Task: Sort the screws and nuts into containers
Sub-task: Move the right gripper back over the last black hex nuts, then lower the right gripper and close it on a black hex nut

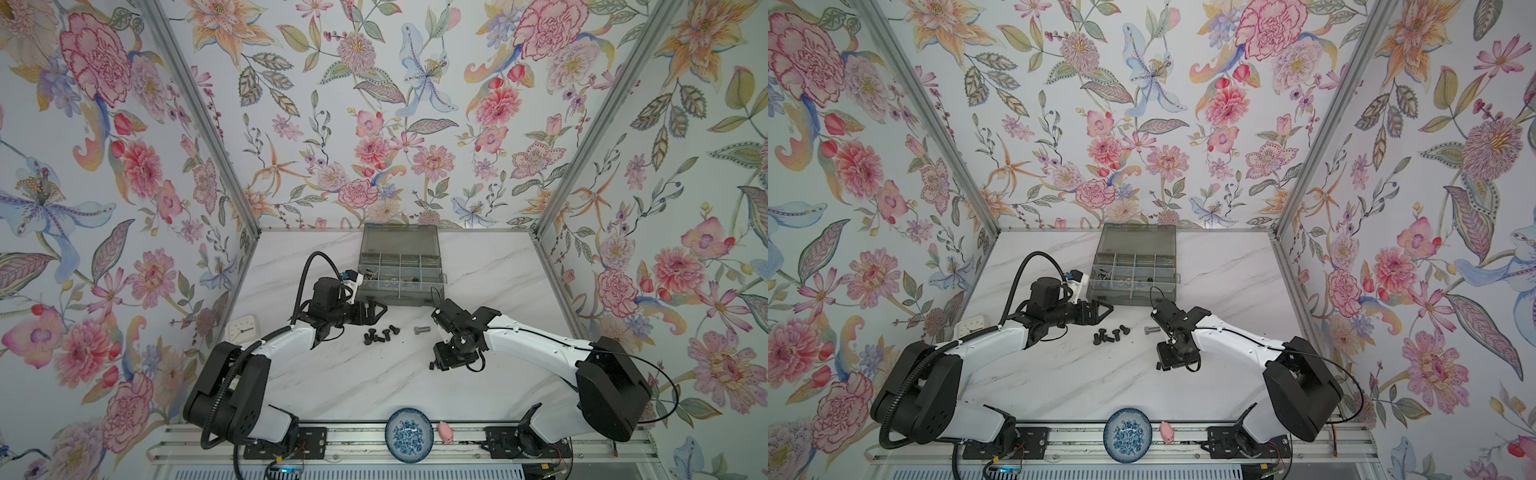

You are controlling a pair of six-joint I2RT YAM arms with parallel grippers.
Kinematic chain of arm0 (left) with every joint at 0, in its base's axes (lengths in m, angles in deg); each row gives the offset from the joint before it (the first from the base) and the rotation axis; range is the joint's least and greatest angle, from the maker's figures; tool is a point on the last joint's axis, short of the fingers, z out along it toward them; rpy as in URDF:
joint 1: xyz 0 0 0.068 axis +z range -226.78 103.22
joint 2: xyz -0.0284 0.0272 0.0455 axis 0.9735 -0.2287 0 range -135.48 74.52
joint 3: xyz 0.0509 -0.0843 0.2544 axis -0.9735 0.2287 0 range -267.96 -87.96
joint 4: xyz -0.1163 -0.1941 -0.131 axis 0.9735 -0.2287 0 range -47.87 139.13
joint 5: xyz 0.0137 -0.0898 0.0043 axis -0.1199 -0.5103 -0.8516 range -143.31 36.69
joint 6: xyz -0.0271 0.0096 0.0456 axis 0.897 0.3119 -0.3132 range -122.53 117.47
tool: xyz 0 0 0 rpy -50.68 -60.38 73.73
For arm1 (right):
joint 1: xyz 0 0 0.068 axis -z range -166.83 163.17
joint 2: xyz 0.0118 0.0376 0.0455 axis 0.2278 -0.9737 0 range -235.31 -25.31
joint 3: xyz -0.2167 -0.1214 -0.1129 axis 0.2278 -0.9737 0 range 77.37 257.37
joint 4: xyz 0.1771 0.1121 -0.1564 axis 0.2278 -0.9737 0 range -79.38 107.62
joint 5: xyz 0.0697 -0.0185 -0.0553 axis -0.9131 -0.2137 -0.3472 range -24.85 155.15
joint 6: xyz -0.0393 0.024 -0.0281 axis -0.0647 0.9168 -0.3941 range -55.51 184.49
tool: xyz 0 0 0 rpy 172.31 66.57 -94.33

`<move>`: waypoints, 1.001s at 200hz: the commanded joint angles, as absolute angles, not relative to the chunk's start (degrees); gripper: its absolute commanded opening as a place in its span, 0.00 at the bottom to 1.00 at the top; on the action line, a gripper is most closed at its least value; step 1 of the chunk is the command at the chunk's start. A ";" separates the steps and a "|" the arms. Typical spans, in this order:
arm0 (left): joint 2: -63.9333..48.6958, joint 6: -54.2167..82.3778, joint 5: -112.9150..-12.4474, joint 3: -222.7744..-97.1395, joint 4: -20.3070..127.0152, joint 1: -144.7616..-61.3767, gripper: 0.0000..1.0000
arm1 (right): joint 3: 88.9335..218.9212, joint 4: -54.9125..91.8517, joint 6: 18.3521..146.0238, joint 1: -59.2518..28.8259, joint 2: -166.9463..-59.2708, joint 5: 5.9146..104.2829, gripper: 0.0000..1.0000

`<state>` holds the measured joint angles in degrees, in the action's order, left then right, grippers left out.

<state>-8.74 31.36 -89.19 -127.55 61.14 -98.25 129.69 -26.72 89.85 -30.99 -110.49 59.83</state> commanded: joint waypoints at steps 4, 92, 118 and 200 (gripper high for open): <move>-9.67 30.86 -90.75 -129.42 60.39 -97.62 0.99 | 129.70 -28.41 89.77 -31.72 -112.68 61.35 0.53; -9.96 30.75 -90.58 -129.29 60.42 -97.61 0.99 | 133.35 -28.26 87.62 -33.22 -117.58 65.28 0.45; -9.68 30.77 -90.48 -129.03 60.43 -97.61 0.99 | 134.62 -28.26 86.87 -33.93 -119.22 65.39 0.45; -9.41 30.87 -90.31 -128.48 60.61 -97.61 0.99 | 135.54 -27.12 86.37 -34.52 -121.23 65.91 0.37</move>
